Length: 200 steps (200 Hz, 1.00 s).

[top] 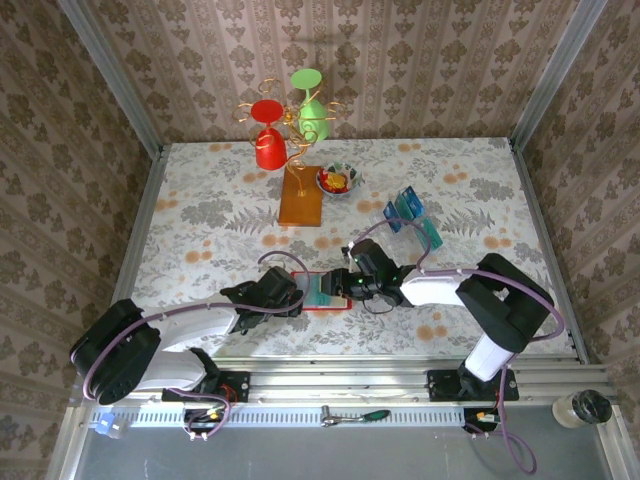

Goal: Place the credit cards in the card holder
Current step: Insert the credit card into the card slot.

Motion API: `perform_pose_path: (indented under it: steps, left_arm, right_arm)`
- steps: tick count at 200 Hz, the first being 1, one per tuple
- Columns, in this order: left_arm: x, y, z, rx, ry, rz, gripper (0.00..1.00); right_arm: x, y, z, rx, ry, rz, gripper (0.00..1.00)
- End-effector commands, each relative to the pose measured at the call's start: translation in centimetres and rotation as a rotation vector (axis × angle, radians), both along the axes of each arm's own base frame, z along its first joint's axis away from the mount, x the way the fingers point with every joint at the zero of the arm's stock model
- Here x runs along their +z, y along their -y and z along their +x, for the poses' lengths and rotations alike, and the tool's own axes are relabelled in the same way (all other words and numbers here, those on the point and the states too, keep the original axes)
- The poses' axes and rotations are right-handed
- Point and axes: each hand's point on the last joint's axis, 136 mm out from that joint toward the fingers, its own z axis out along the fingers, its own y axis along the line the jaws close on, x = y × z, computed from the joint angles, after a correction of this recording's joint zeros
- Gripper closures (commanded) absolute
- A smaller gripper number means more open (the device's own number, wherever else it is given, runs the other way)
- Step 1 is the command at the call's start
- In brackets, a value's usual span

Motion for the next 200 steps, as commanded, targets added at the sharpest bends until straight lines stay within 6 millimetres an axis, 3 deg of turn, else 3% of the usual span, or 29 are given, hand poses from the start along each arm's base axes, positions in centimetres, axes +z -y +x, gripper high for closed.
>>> perform_pose_path:
  steps: [1, 32, 48, 137, 200]
  left_arm:
    - [-0.8, -1.0, -0.8, 0.007, -0.019, 0.032, 0.0]
    - [-0.8, -1.1, -0.9, 0.008, -0.016, 0.032, 0.0]
    - [-0.8, -1.1, -0.9, 0.008, -0.015, 0.032, 0.0]
    - [-0.6, -1.0, -0.8, 0.009, -0.008, 0.024, 0.0]
    - [-0.2, -0.7, -0.5, 0.009, -0.001, 0.014, 0.0]
  right_arm:
    - [0.4, 0.9, 0.1, 0.029, 0.016, -0.088, 0.59]
    - [0.4, 0.3, 0.4, 0.053, 0.012, -0.1, 0.78]
    - [0.1, 0.1, 0.5, 0.06, 0.006, -0.104, 0.83]
    - [-2.2, -0.7, 0.6, 0.086, -0.048, -0.149, 0.85]
    - [-2.7, -2.8, 0.5, 0.117, -0.066, -0.137, 0.86]
